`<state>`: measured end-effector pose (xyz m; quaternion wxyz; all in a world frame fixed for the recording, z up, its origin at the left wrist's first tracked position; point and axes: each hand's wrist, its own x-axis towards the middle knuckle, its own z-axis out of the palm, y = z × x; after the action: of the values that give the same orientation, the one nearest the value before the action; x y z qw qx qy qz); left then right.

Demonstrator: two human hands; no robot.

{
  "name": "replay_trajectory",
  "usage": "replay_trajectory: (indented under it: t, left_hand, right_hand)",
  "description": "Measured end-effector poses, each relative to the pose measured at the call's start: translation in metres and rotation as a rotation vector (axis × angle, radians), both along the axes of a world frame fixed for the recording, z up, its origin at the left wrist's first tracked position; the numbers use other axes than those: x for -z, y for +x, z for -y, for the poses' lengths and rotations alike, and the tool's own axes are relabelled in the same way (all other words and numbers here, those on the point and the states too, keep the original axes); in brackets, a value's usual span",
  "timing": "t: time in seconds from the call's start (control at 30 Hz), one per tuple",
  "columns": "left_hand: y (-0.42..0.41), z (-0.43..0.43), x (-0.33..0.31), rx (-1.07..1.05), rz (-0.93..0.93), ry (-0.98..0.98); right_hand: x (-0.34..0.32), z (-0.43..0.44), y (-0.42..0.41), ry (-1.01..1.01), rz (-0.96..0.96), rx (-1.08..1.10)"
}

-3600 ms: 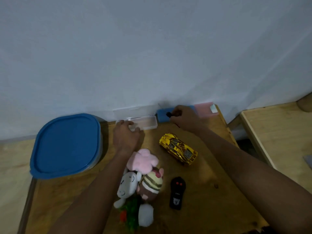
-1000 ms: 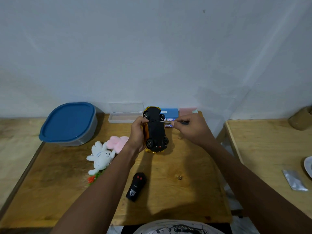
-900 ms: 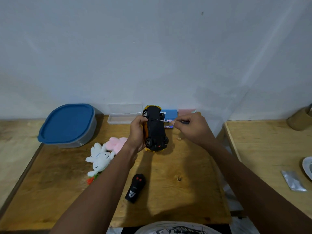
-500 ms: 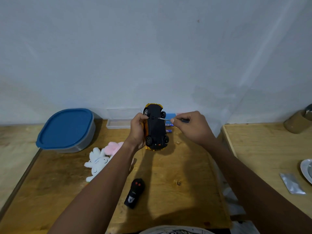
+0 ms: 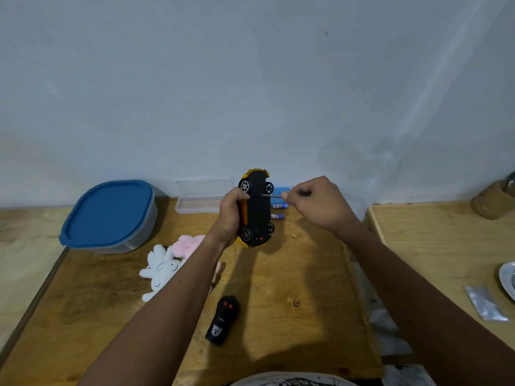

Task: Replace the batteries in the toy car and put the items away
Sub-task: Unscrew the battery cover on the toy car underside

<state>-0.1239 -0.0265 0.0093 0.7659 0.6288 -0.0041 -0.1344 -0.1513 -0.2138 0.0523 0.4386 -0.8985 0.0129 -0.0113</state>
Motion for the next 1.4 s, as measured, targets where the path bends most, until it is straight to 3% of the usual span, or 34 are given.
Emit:
replay_trajectory:
  t: [0.37, 0.5, 0.73, 0.97, 1.23, 1.4]
  left_hand:
    - [0.001, 0.006, 0.002, 0.053, -0.133, -0.03]
    - [0.0, 0.013, 0.006, 0.085, -0.191, -0.07]
    - [-0.014, 0.019, 0.027, 0.063, -0.288, -0.06]
    - [-0.026, 0.005, 0.062, 0.065, -0.365, -0.035]
    - [-0.033, -0.009, 0.078, 0.063, -0.387, 0.021]
    - [-0.032, -0.016, 0.077, 0.036, -0.4, 0.024]
  right_hand:
    - [-0.014, 0.002, 0.006, -0.328, 0.15, -0.085]
    - [-0.017, 0.004, 0.008, -0.415, 0.105, -0.101]
    - [-0.003, 0.017, 0.016, -0.402, 0.006, -0.131]
    - [0.021, 0.008, -0.004, -0.199, 0.05, -0.247]
    - [0.052, -0.01, -0.009, -0.361, 0.176, -0.238]
    - [0.052, -0.011, -0.009, -0.197, 0.132, -0.281]
